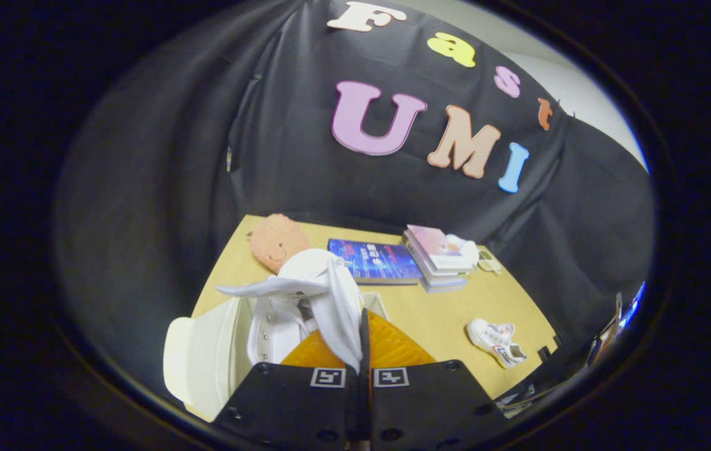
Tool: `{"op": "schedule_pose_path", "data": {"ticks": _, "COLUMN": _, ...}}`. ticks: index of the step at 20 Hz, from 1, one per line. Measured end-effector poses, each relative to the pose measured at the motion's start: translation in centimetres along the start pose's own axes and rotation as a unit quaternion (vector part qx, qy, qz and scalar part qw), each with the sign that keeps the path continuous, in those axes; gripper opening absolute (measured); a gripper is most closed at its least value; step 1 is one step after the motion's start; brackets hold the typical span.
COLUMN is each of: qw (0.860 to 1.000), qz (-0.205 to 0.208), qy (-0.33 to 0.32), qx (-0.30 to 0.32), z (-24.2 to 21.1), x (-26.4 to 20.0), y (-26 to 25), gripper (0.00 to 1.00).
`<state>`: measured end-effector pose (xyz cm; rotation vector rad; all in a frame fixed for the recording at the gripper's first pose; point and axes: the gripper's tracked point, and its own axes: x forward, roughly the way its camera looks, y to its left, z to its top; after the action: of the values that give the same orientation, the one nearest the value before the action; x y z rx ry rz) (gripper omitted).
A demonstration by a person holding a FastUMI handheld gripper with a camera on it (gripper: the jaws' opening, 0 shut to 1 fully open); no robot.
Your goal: Open the storage box then place both shoes into the box .Put the left shoe in first, then the right shoe, with the right side of both shoes facing outward in a uniform manner.
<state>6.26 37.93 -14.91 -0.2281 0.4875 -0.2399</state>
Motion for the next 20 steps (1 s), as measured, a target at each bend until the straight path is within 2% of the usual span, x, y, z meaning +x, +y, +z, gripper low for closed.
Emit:
{"op": "schedule_pose_path", "data": {"ticks": 4, "qw": 0.998, "qz": 0.025, "qy": 0.050, "qx": -0.007, "z": -3.8, "x": 1.4, "y": 2.2, "gripper": 0.03}}
{"op": "schedule_pose_path", "data": {"ticks": 8, "qw": 0.994, "qz": 0.074, "qy": 0.084, "qx": -0.013, "z": -5.5, "x": 2.3, "y": 5.0, "gripper": 0.03}}
{"op": "schedule_pose_path", "data": {"ticks": 10, "qw": 0.990, "qz": 0.088, "qy": 0.107, "qx": -0.021, "z": -6.5, "x": 2.5, "y": 5.3, "gripper": 0.07}}
{"op": "schedule_pose_path", "data": {"ticks": 12, "qw": 0.983, "qz": 0.132, "qy": 0.128, "qx": -0.001, "z": -7.4, "x": 2.4, "y": 6.5, "gripper": 0.32}}
{"op": "schedule_pose_path", "data": {"ticks": 14, "qw": 0.981, "qz": 0.165, "qy": 0.100, "qx": 0.026, "z": -5.5, "x": 1.9, "y": 7.1, "gripper": 0.56}}
{"op": "schedule_pose_path", "data": {"ticks": 17, "qw": 0.976, "qz": 0.195, "qy": 0.074, "qx": 0.061, "z": -3.3, "x": -0.3, "y": 5.9, "gripper": 1.00}}
{"op": "schedule_pose_path", "data": {"ticks": 20, "qw": 0.977, "qz": 0.195, "qy": 0.053, "qx": 0.068, "z": -2.1, "x": -0.1, "y": 2.8, "gripper": 0.99}}
